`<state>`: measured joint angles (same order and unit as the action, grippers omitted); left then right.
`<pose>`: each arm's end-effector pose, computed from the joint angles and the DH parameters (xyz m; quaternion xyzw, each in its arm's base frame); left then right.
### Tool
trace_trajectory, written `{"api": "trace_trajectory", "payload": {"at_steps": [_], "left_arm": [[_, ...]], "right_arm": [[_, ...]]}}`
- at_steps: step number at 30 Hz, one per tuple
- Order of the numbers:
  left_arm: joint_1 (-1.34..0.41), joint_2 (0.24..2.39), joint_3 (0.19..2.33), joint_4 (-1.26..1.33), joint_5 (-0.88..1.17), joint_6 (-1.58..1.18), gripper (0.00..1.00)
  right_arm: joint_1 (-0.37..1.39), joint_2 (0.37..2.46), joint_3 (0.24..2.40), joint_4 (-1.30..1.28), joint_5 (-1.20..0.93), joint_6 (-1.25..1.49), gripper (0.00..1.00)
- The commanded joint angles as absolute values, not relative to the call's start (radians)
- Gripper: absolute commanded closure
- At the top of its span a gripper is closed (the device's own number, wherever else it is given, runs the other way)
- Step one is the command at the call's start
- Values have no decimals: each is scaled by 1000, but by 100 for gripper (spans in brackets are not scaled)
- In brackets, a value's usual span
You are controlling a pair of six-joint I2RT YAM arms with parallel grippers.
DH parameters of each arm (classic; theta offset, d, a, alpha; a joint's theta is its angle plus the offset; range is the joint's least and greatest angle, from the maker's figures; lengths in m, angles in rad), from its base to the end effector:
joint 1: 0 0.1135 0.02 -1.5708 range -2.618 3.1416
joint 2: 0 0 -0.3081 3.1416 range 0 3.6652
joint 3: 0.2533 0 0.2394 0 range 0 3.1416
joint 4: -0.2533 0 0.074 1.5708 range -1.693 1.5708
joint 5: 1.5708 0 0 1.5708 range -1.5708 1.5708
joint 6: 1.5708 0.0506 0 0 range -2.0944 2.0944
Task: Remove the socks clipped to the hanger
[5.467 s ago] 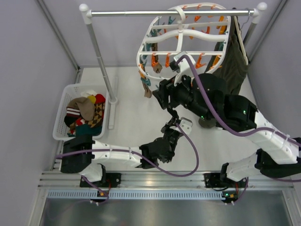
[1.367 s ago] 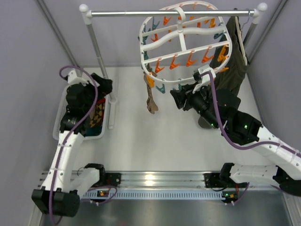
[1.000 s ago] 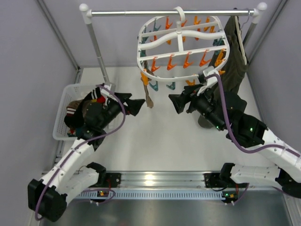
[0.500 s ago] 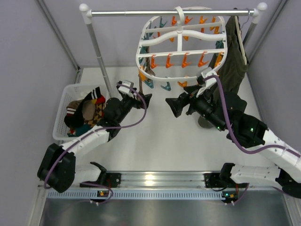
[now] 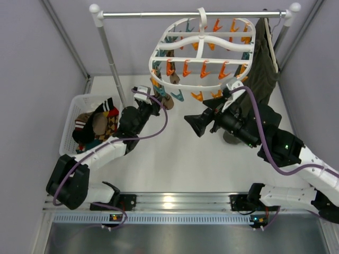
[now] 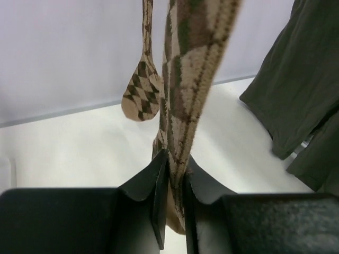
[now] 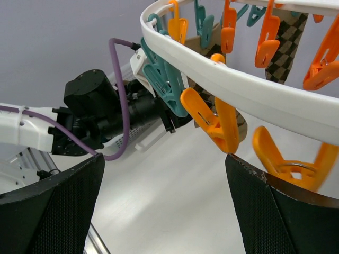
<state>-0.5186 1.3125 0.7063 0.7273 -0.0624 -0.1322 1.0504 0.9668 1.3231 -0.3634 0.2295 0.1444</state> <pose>0.2530 -0.1408 0.3437 0.1043 0.6549 -0.2196 0.7156 0.0918 0.1371 0.5033 -0.2360 0.6692 0.3265 0.6244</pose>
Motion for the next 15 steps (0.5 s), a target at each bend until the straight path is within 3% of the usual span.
{"api": "trace_trajectory", "payload": {"at_steps": [1,3,5,10,15], "left_arm": [[-529,1322,753,813,-84,-123,81],[-532,1324,758,813,-90,-124,87],[-535,1324,761,811,-100,-126,100],[-583,1266,726,811,-231,-118,100],[-748,1166,660,811,-472,-58,100]], "right_arm": [[1040,937,1359,-353,184,163,9],[1040,937,1364,-359,172,166,9],[1040,936,1368,-359,147,170,9],[1040,907,1365,-339,31,206,8],[1040,884,1394,-328,-75,232,2]]}}
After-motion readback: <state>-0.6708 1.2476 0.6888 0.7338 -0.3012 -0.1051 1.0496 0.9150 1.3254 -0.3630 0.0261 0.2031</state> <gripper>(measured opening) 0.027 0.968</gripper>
